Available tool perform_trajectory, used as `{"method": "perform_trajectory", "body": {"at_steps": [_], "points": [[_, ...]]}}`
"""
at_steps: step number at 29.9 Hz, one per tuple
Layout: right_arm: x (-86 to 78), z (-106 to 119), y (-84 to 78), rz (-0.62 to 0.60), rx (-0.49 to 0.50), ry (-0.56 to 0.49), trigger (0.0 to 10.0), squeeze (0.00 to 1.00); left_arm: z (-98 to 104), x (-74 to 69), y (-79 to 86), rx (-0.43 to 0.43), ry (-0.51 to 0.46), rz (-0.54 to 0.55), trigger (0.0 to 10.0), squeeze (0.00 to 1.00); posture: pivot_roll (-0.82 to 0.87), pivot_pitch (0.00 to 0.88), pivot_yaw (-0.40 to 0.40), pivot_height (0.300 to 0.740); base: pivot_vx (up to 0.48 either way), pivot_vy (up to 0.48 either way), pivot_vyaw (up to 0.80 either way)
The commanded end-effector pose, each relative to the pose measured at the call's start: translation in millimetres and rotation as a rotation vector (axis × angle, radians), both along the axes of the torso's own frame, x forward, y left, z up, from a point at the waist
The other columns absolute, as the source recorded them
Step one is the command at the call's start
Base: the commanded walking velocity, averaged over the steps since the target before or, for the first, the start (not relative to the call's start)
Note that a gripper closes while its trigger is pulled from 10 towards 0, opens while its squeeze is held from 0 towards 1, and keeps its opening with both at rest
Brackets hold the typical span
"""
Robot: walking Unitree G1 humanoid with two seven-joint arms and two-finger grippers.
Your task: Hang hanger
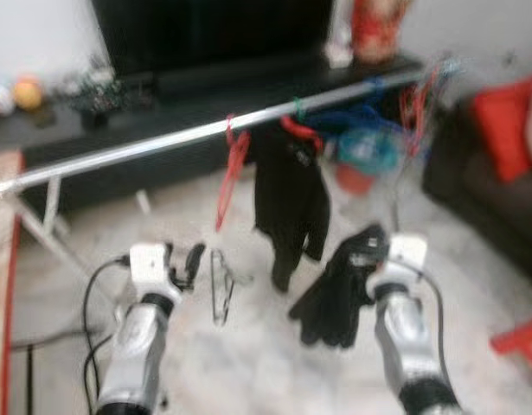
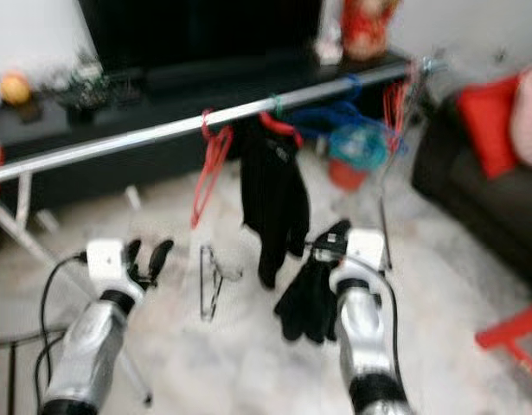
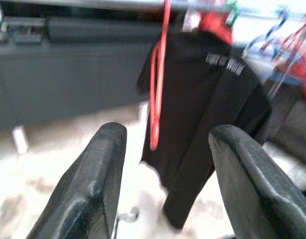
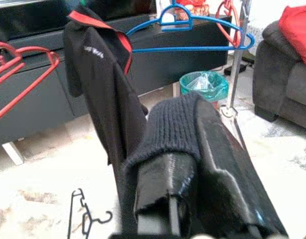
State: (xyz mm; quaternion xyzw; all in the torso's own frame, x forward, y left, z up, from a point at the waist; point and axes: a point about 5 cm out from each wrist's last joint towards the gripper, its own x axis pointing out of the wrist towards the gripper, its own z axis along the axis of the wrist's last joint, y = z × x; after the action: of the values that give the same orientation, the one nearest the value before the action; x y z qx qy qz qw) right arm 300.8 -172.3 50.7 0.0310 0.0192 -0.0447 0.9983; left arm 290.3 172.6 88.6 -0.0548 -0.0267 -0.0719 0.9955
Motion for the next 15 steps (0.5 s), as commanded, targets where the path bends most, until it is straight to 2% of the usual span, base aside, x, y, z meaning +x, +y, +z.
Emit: {"method": "perform_trajectory", "body": {"at_steps": [1, 5, 12, 15], "points": [[6.2, 12.9, -3.7, -0.007, -0.01, -0.058, 10.0, 0.0, 0.5, -0.4, -2.7, 0.001, 0.001, -0.009, 10.0, 0.0, 0.0, 0.006, -0.001, 0.74, 0.0, 0.0, 0.0], [6.0, 12.2, -3.5, -0.011, -0.007, -0.055, 10.0, 0.0, 0.4, -0.7, -5.2, 0.014, 0.003, -0.02, 10.0, 0.0, 0.0, 0.006, 0.0, 0.74, 0.0, 0.0, 0.0], [6.3, 11.0, -3.1, -0.013, 0.003, -0.045, 10.0, 0.0, 0.7, -1.4, -6.0, 0.011, 0.005, -0.026, 10.0, 0.0, 0.0, 0.007, 0.0, 0.74, 0.308, 0.0, 0.0], [7.1, 11.8, -2.2, -0.01, 0.009, -0.05, 10.0, 0.0, 0.9, -1.1, -6.1, 0.013, 0.006, -0.026, 10.0, 0.0, 0.0, 0.012, 0.0, 0.74, 0.376, 0.0, -0.43]]}}
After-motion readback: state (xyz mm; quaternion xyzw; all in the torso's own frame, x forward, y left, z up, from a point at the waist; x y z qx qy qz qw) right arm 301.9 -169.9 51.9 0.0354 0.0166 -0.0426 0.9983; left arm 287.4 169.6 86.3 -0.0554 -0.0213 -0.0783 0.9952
